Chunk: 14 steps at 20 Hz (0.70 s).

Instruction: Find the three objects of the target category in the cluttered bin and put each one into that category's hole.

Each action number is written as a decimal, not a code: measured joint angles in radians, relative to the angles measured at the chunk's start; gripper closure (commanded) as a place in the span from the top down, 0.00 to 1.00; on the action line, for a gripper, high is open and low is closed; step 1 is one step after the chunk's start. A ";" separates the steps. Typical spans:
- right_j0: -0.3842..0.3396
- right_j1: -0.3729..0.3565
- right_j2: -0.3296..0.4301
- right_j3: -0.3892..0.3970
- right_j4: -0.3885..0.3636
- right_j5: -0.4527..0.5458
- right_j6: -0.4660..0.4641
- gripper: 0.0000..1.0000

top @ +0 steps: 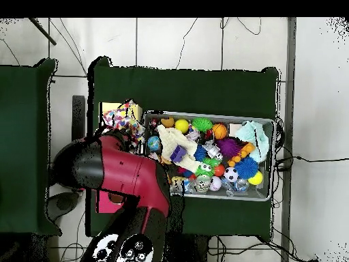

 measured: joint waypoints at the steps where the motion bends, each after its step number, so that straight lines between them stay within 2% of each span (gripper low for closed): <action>1: -0.002 0.004 0.003 -0.004 0.000 0.000 0.000 0.00; 9: -0.016 0.028 0.039 -0.022 0.001 -0.007 0.000 0.00; 14: -0.016 0.048 0.064 -0.022 0.001 -0.078 0.000 0.00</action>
